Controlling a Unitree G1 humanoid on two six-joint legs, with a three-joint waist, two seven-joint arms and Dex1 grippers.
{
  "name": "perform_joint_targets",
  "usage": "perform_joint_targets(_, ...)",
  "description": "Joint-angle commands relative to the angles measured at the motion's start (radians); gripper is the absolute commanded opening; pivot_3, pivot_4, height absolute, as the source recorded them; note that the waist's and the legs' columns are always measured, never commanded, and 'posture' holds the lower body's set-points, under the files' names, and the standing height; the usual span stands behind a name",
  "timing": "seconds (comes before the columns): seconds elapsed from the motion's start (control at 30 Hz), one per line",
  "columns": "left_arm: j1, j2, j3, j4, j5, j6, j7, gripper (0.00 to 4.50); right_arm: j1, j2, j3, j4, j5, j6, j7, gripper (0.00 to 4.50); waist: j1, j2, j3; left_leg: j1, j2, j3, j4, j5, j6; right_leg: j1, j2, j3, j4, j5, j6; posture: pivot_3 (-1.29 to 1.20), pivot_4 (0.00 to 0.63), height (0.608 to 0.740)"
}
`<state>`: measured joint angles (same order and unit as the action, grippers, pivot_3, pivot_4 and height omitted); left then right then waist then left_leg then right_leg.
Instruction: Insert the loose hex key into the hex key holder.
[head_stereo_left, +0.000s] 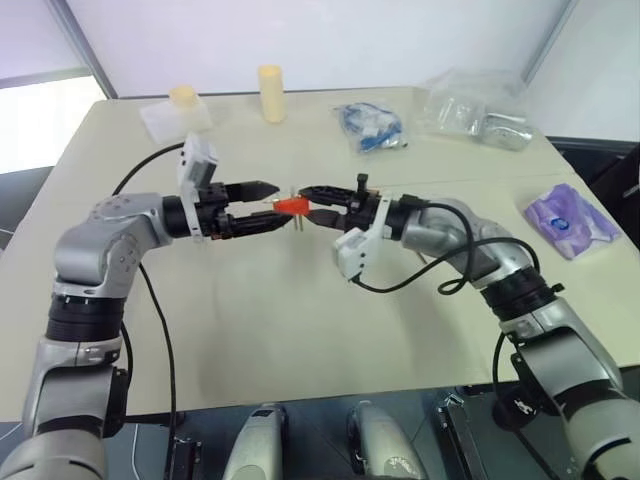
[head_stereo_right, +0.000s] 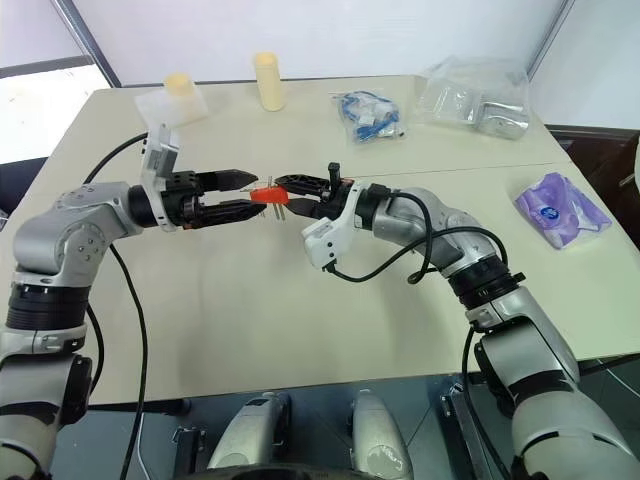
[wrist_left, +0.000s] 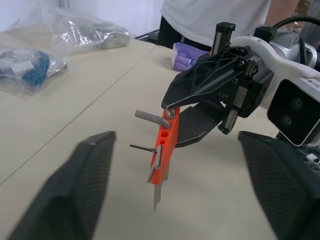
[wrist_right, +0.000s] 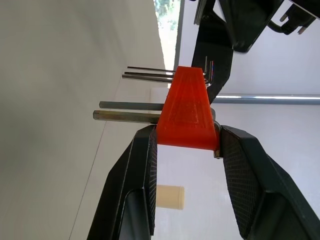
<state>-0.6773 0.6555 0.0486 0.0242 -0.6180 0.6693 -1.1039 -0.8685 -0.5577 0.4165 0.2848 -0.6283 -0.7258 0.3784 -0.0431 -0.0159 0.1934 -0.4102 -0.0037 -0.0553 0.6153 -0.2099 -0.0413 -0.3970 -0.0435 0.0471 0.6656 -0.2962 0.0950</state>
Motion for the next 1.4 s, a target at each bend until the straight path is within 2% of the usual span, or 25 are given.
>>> perform_joint_targets(0.03,0.004,0.003,-0.002,-0.022,0.006,-0.015,-0.009,1.62,-0.034,0.009,-0.036,-0.039,0.029,0.009,-0.001,1.29,0.0,0.0,0.0,0.0,0.0,0.0,0.0,0.0,0.0,0.0,0.0,0.0,0.0,0.0,0.0,0.0,0.15,0.74)
perform_joint_targets(0.13,0.006,0.003,-0.005,-0.018,0.013,-0.014,-0.009,0.08,-0.035,0.01,-0.037,-0.039,0.032,0.012,0.003,1.29,0.0,0.0,0.0,0.0,0.0,0.0,0.0,0.0,0.0,0.0,0.0,0.0,0.0,0.0,0.0,0.0,0.15,0.74)
perform_joint_targets(0.63,-0.001,-0.008,-0.018,-0.002,0.017,0.043,0.016,0.03,-0.036,0.01,-0.049,-0.059,0.051,0.03,0.026,1.29,0.0,0.0,0.0,0.0,0.0,0.0,0.0,0.0,0.0,0.0,0.0,0.0,0.0,0.0,0.0,0.0,0.15,0.74)
perform_joint_targets(0.77,0.0,-0.007,-0.023,-0.009,0.026,0.037,0.015,1.64,-0.03,0.011,-0.048,-0.062,0.056,0.037,0.035,1.29,0.0,0.0,0.0,0.0,0.0,0.0,0.0,0.0,0.0,0.0,0.0,0.0,0.0,0.0,0.0,0.0,0.15,0.74)
perform_joint_targets(0.87,0.003,-0.011,-0.026,-0.009,0.037,0.008,0.016,3.14,-0.027,0.01,-0.05,-0.069,0.059,0.043,0.04,1.29,0.0,0.0,0.0,0.0,0.0,0.0,0.0,0.0,0.0,0.0,0.0,0.0,0.0,0.0,0.0,0.0,0.15,0.74)
perform_joint_targets(1.4,-0.022,-0.037,-0.004,0.003,0.026,0.013,0.043,3.14,-0.012,0.018,-0.044,-0.088,0.062,0.053,0.058,1.29,0.0,0.0,0.0,0.0,0.0,0.0,0.0,0.0,0.0,0.0,0.0,0.0,0.0,0.0,0.0,0.0,0.15,0.74)
